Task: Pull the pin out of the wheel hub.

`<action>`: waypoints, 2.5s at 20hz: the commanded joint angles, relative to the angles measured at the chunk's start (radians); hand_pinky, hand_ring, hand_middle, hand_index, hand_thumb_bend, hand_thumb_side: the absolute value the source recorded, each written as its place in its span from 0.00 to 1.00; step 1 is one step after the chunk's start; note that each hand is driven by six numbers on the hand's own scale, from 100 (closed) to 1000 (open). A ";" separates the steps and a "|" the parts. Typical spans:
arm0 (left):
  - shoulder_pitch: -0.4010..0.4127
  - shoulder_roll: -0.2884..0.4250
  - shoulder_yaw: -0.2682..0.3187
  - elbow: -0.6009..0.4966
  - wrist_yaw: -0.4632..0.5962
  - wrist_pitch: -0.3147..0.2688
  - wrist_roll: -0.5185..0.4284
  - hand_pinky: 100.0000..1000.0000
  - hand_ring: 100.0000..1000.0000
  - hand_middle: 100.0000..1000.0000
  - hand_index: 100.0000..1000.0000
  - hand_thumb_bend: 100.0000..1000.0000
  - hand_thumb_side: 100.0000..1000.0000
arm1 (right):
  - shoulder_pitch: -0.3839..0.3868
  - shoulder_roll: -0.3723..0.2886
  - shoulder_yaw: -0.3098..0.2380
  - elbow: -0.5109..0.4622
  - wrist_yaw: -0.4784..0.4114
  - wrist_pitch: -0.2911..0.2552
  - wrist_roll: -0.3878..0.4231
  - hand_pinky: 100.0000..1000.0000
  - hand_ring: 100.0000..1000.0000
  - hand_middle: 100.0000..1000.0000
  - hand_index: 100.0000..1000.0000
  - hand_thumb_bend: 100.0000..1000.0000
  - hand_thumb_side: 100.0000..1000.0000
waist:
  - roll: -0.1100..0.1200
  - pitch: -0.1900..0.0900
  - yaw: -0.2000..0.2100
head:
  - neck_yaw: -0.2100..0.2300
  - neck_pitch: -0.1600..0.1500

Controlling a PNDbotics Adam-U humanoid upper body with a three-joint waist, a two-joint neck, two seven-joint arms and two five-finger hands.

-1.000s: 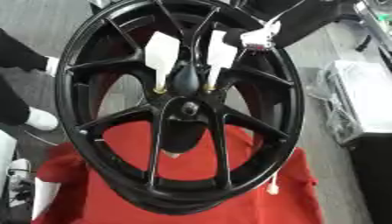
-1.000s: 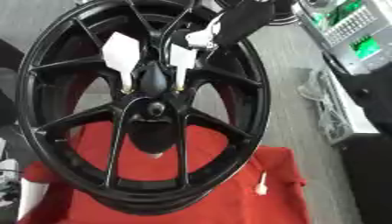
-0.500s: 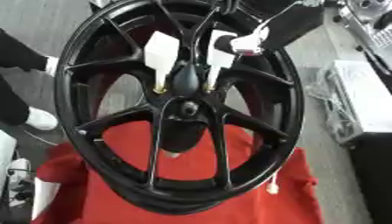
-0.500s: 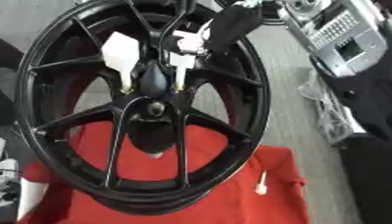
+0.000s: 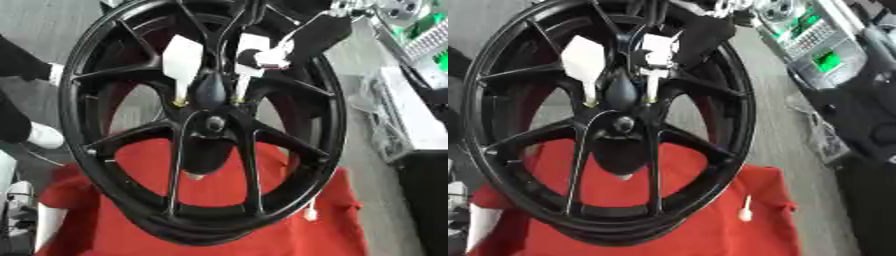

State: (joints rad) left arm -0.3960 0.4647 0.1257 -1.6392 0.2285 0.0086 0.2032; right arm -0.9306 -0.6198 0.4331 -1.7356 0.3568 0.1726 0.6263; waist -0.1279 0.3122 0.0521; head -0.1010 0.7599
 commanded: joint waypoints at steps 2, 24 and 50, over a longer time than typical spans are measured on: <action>-0.016 0.015 0.003 -0.015 0.000 0.000 0.000 0.61 0.85 0.77 0.82 0.11 0.83 | -0.010 -0.014 -0.003 0.005 0.019 -0.016 0.008 0.92 0.70 0.60 0.78 0.34 0.41 | 0.007 -0.013 0.002 | -0.009 -0.011; -0.018 0.016 -0.004 -0.013 -0.006 0.001 -0.005 0.61 0.86 0.76 0.81 0.11 0.83 | 0.001 -0.011 -0.008 0.043 0.044 -0.028 0.003 0.91 0.74 0.65 0.81 0.32 0.39 | 0.009 -0.003 0.005 | -0.020 -0.001; -0.019 0.017 -0.005 -0.011 -0.012 0.002 -0.007 0.61 0.86 0.76 0.81 0.11 0.84 | 0.017 -0.016 -0.009 0.074 0.055 -0.018 0.006 0.86 0.71 0.50 0.72 0.21 0.38 | 0.012 0.003 0.006 | -0.037 0.006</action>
State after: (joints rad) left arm -0.4006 0.4647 0.1194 -1.6392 0.2196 0.0129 0.1987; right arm -0.9040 -0.6115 0.4380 -1.6616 0.4069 0.1516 0.6326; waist -0.1260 0.3327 0.0579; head -0.1319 0.7634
